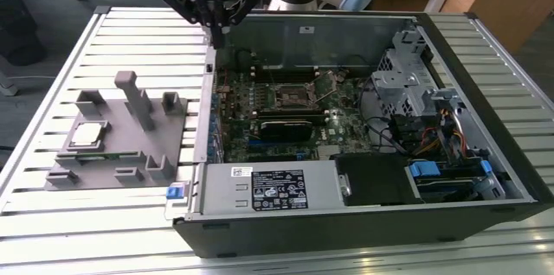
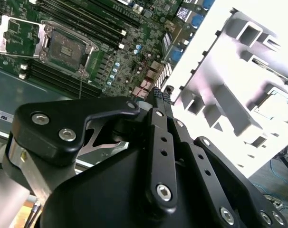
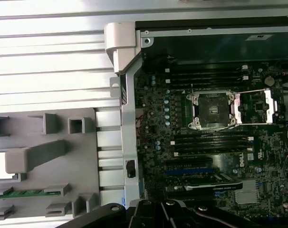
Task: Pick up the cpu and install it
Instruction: 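Reach for the cpu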
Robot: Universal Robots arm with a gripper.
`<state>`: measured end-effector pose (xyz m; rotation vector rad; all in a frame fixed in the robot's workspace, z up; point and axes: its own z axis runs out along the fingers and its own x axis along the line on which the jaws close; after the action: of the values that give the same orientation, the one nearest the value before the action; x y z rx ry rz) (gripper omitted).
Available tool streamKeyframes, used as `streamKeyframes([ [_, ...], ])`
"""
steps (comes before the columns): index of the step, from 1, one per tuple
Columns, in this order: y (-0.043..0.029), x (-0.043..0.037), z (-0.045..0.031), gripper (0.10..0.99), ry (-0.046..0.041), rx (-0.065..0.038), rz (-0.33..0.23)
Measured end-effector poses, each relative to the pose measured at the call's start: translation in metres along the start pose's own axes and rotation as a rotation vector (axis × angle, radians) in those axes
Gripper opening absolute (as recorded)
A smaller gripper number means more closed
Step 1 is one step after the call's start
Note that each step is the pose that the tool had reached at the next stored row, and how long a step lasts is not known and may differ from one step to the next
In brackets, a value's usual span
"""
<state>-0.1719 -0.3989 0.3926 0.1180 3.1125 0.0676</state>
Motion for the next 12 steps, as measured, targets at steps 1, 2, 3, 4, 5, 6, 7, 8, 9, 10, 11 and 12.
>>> streamKeyframes([
  [1,-0.0001,0.0011,0.0000,0.106,0.0001,0.000,0.000],
  [2,-0.0001,0.0021,0.0000,0.106,0.0000,0.000,0.000],
  [3,-0.0002,0.0032,0.0000,0.106,0.0000,0.000,0.000],
  [4,-0.0003,0.0043,-0.0001,0.106,0.0001,0.000,0.000],
  [5,-0.0004,0.0055,0.0000,0.106,0.0000,0.000,0.000],
  [6,-0.0005,0.0068,0.0000,0.106,0.0000,0.000,0.000],
  [7,-0.0006,0.0079,0.0000,0.106,0.0000,0.000,0.000],
  [8,-0.0007,0.0090,-0.0001,0.106,0.0000,0.000,0.000],
  [9,-0.0008,0.0102,-0.0001,0.106,0.0000,0.000,0.000],
  [10,-0.0008,0.0113,-0.0001,0.106,0.0000,0.000,0.000],
  [11,-0.0009,0.0125,-0.0001,0.106,0.0000,0.000,0.000],
  [12,-0.0010,0.0139,-0.0001,0.106,0.0000,0.000,0.000],
])
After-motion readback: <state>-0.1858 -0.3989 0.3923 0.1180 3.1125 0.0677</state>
